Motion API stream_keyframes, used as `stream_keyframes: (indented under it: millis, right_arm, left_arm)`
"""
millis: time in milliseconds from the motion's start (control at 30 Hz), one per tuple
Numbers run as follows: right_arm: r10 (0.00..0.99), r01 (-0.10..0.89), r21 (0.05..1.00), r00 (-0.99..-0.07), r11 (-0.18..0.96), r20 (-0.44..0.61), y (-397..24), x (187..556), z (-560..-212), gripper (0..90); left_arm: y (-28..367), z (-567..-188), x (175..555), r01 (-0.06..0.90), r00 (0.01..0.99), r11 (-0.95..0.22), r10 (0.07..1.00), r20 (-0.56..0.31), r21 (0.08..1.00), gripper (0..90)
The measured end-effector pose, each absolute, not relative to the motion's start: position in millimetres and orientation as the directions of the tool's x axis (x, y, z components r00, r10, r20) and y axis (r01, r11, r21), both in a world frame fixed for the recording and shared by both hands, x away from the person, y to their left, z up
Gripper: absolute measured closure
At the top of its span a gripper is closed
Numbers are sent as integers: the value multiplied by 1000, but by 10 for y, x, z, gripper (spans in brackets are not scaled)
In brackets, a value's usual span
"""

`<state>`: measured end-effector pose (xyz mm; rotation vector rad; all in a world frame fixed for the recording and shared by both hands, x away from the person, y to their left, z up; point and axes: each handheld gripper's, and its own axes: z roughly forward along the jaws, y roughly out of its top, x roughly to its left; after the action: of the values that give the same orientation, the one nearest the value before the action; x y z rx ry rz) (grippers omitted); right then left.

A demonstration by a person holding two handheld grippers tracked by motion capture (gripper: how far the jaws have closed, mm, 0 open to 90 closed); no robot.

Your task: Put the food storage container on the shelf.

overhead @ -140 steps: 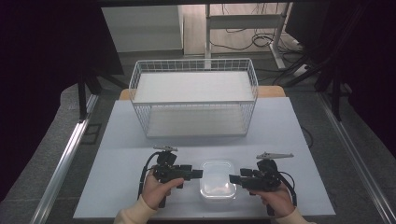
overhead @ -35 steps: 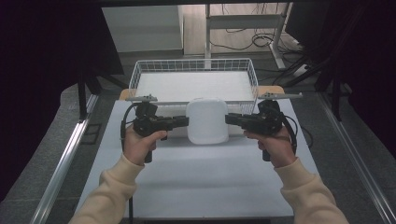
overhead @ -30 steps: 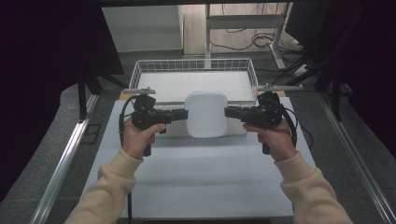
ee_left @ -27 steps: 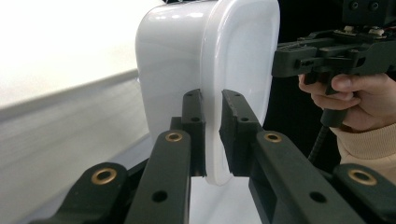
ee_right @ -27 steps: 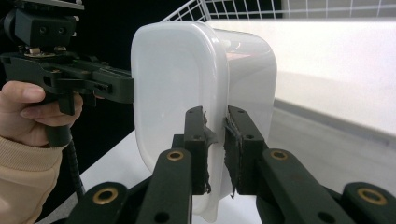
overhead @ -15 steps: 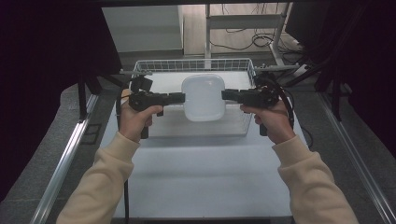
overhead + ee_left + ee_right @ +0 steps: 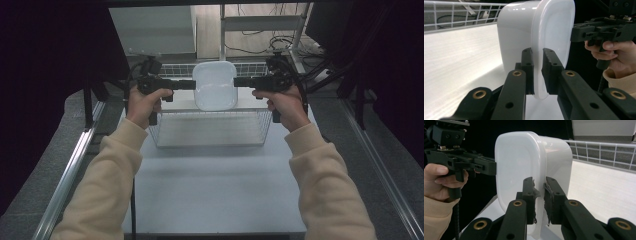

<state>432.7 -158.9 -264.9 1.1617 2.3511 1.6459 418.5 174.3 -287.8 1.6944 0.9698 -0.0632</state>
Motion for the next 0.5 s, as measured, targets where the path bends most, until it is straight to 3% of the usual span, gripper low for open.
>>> stream_keyframes:
  millis: [367, 500]
  right_arm:
    - [620, 608, 781, -670, 143, 408, -1484, 4710, -2731, 774]
    - [629, 652, 749, -632, 117, 453, -1493, 4862, -2802, 759]
  left_arm:
    - [1816, -3019, 4604, 704, 597, -10, 549, -585, 710, 798]
    - [1845, -3093, 4745, 744, 566, 45, 489, -664, 667, 800]
